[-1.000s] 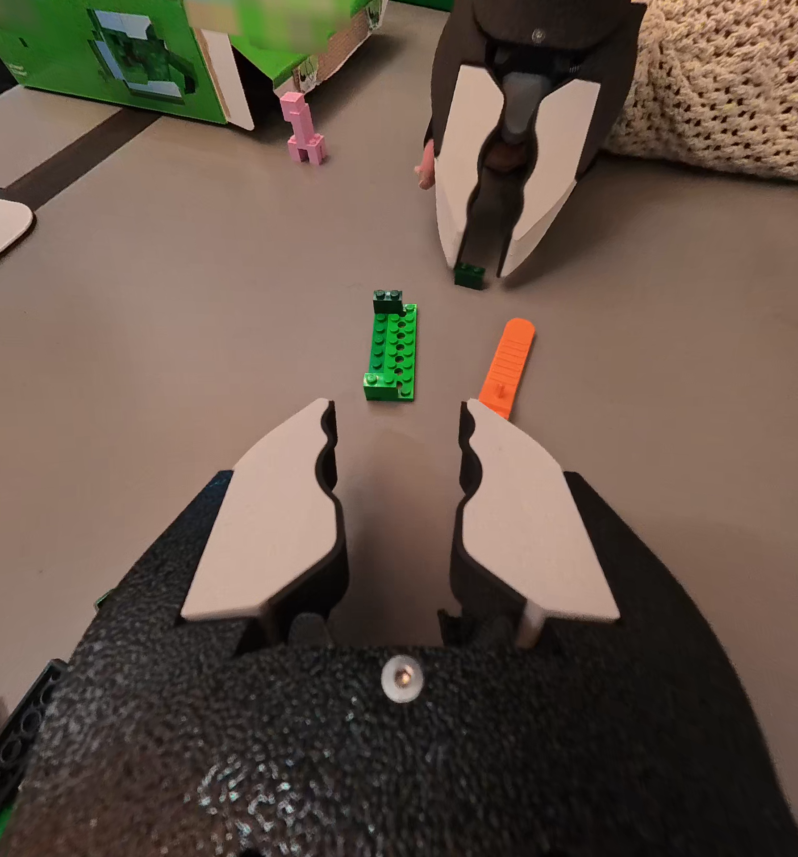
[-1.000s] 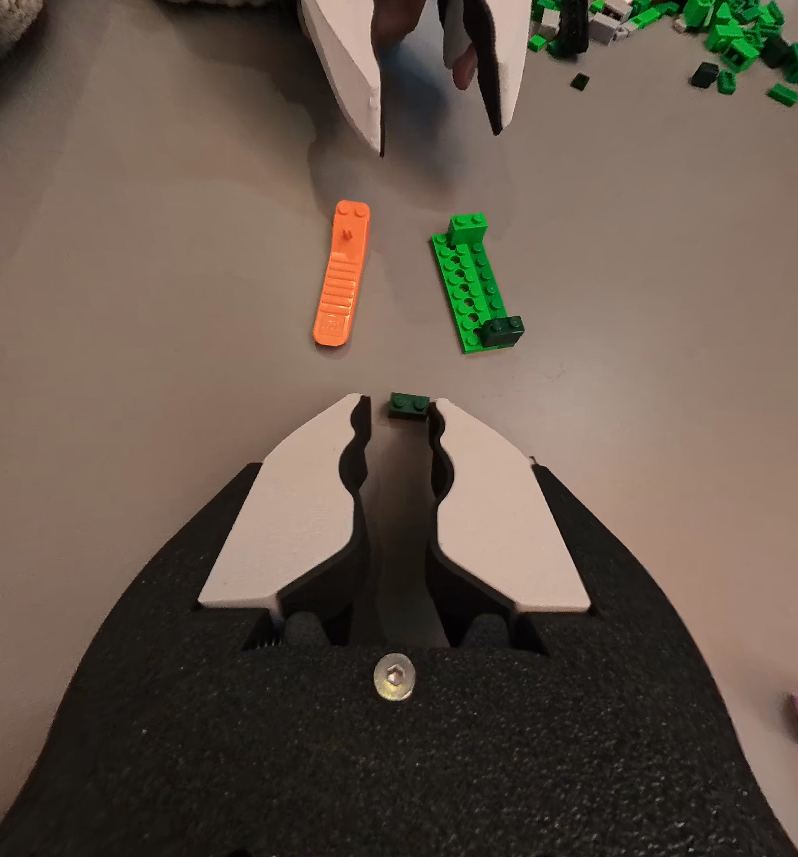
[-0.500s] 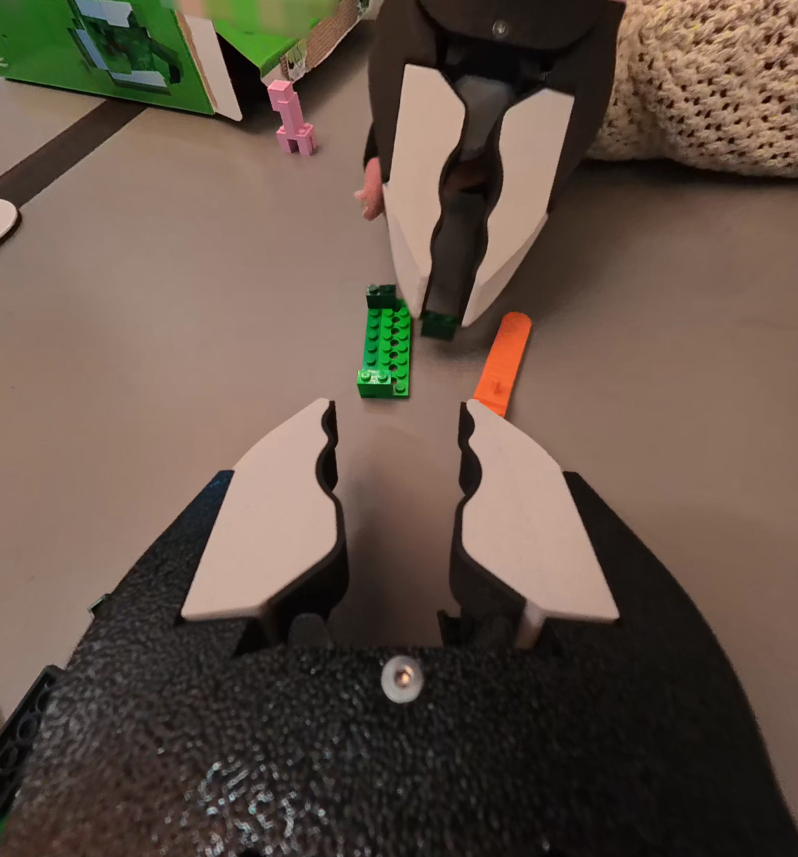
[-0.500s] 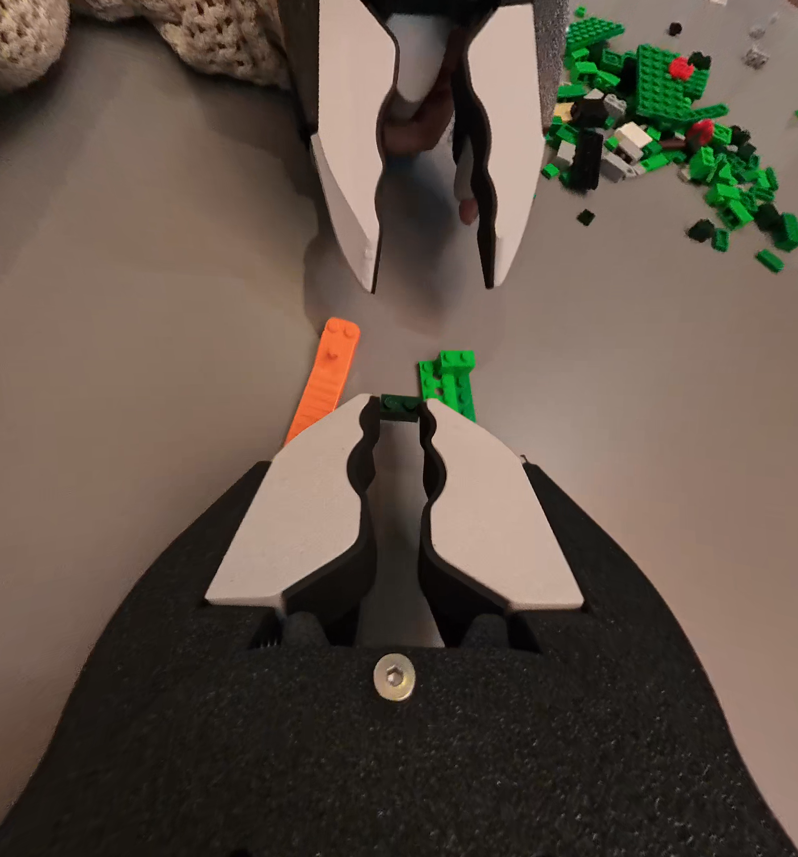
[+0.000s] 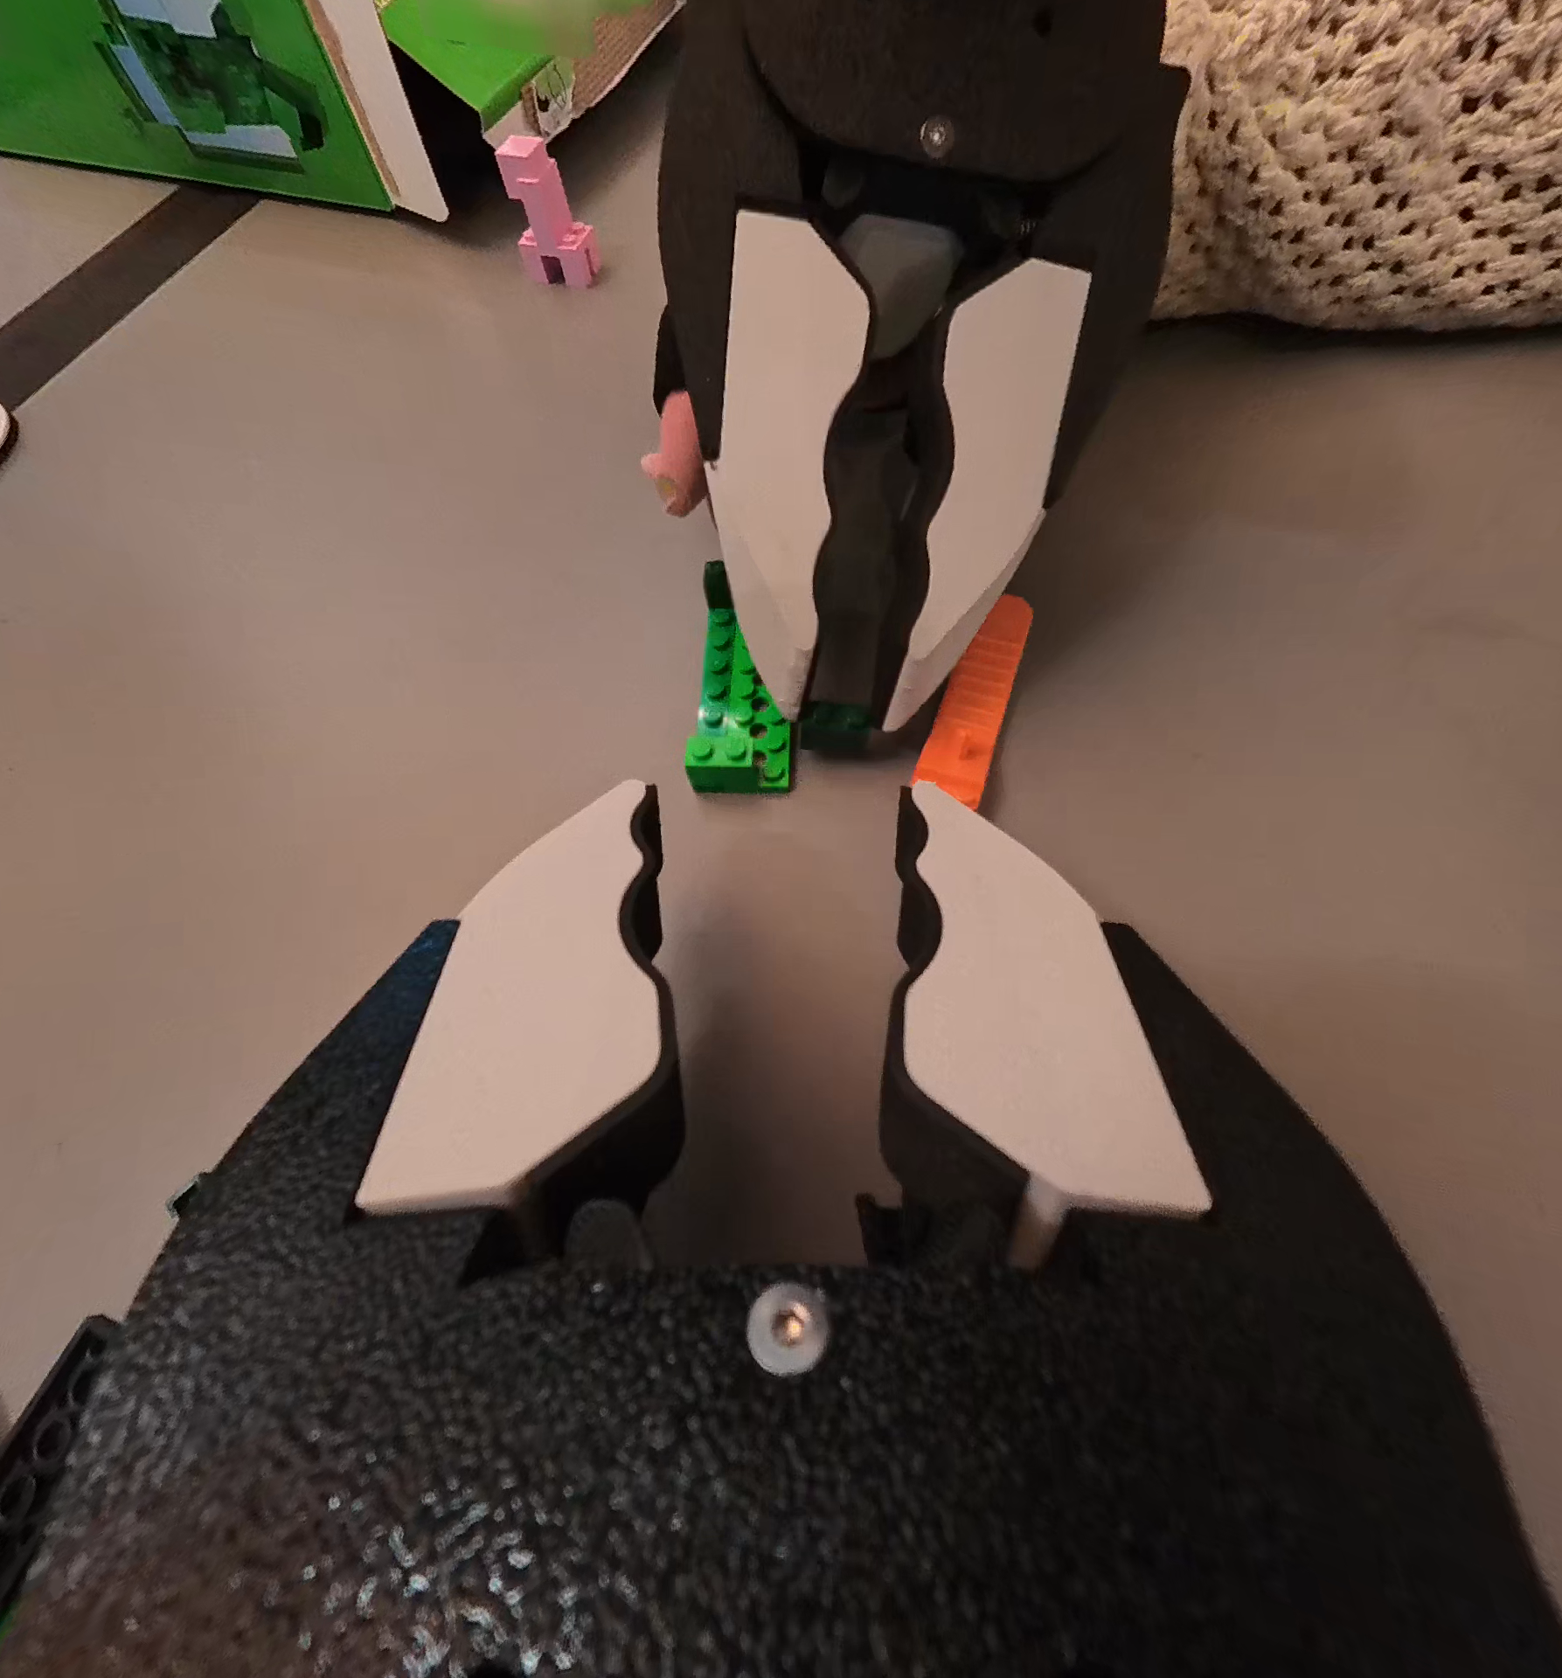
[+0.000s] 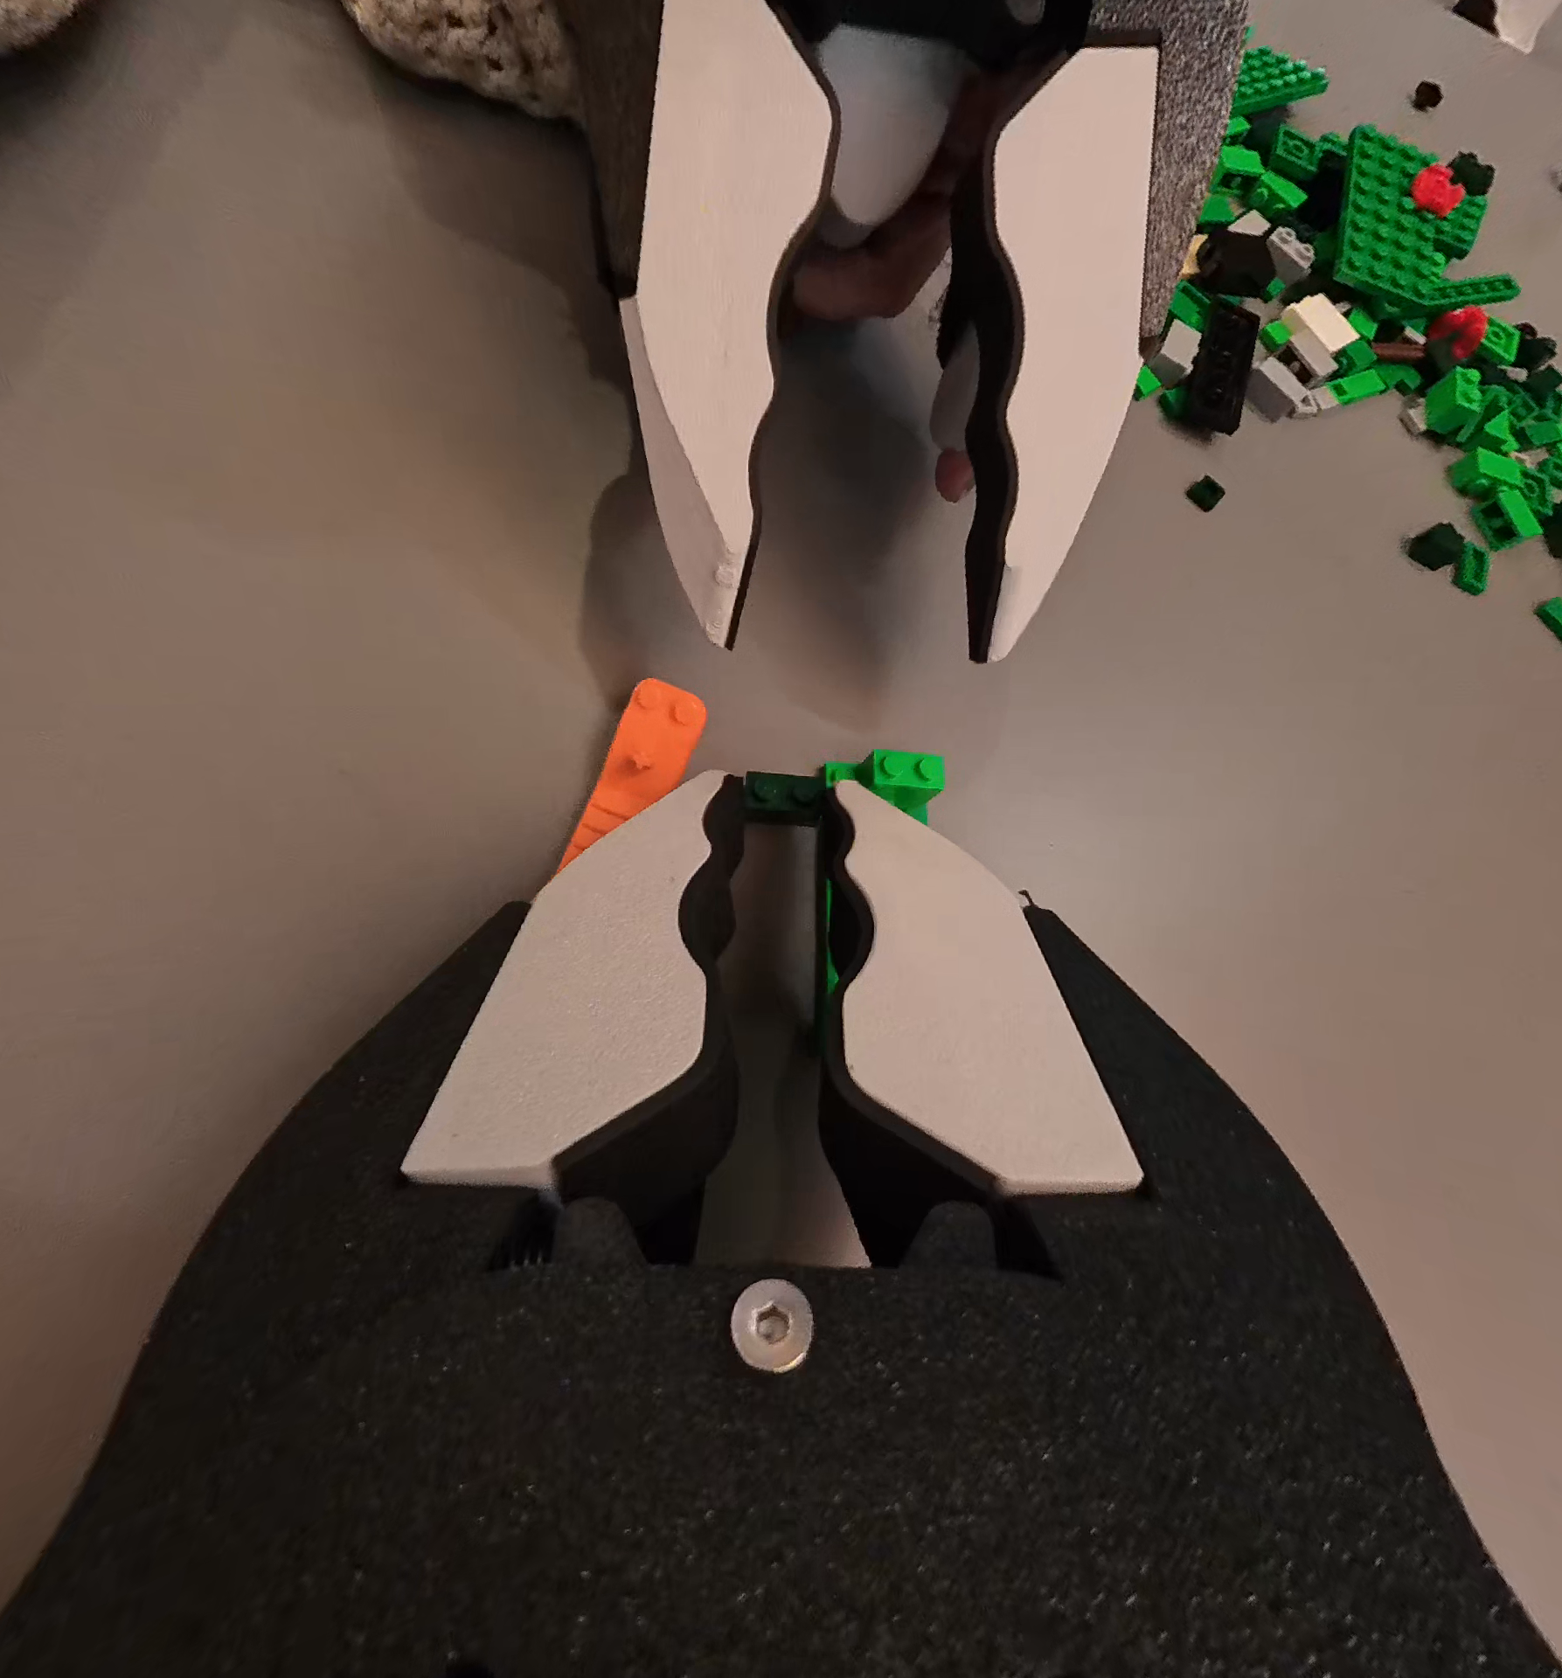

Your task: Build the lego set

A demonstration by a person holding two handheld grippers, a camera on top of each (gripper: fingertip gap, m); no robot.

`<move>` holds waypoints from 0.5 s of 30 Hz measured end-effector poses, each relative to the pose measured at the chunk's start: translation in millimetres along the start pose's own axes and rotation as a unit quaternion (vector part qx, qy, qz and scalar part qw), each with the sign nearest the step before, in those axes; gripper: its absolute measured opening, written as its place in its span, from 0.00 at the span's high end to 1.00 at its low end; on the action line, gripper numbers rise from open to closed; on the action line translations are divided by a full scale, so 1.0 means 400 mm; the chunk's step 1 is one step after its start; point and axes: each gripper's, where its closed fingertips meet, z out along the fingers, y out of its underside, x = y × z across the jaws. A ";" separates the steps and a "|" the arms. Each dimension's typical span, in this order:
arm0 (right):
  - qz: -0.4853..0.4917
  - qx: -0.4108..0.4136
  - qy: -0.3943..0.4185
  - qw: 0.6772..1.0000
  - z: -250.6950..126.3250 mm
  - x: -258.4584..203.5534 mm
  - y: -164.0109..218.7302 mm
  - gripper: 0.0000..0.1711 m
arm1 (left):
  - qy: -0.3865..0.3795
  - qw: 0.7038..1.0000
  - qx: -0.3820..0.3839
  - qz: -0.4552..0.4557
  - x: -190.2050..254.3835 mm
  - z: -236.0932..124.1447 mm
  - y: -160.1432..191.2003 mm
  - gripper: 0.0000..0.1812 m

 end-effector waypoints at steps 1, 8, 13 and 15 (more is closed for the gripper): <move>-0.001 0.000 0.000 1.000 0.001 -0.002 0.000 0.91 | 0.000 1.000 -0.001 0.001 0.000 0.001 0.001 0.73; -0.003 0.010 0.012 1.000 -0.019 0.001 -0.006 0.88 | 0.021 1.000 -0.009 -0.010 0.006 0.005 0.005 0.71; 0.031 0.007 0.044 0.999 -0.070 -0.002 0.012 0.88 | 0.041 0.997 -0.015 0.060 -0.012 -0.002 0.005 0.74; 0.041 0.005 0.059 0.997 -0.087 -0.003 0.021 0.88 | 0.068 0.990 -0.025 0.123 -0.007 -0.003 -0.002 0.75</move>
